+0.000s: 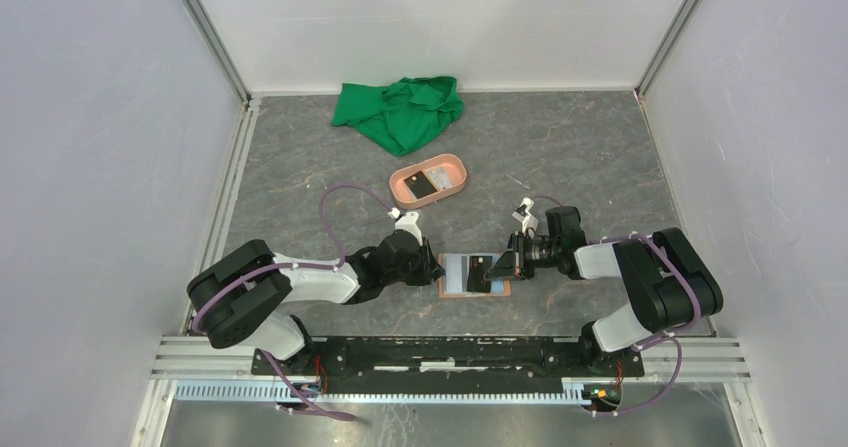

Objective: Put the credit cards into the card holder
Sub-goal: Insert the credit card into the card holder.

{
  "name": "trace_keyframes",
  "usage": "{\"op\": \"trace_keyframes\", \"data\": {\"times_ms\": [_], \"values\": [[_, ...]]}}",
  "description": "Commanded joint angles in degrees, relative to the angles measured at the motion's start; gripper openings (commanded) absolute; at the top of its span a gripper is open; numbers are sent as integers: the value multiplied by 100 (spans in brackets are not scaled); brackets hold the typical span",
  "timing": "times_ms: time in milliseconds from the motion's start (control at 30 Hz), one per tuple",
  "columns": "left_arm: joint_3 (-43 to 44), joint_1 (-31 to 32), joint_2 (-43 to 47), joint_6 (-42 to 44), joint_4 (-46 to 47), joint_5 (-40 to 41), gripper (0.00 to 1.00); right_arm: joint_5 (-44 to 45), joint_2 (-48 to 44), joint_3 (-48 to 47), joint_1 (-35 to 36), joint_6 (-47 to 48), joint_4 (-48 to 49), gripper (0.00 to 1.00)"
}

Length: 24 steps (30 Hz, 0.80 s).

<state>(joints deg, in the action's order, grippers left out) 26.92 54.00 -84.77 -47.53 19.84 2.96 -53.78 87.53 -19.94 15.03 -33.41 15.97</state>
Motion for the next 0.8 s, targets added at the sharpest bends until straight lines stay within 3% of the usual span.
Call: {"op": "trace_keyframes", "data": {"times_ms": [0, 767], "values": [[-22, 31, -91, -38, 254, -270, 27, 153, 75, -115, 55, 21, 91, 0], [-64, 31, -83, -11, 350, -463, 26, 416, -137, -70, -78, -63, 461, 0]]}}
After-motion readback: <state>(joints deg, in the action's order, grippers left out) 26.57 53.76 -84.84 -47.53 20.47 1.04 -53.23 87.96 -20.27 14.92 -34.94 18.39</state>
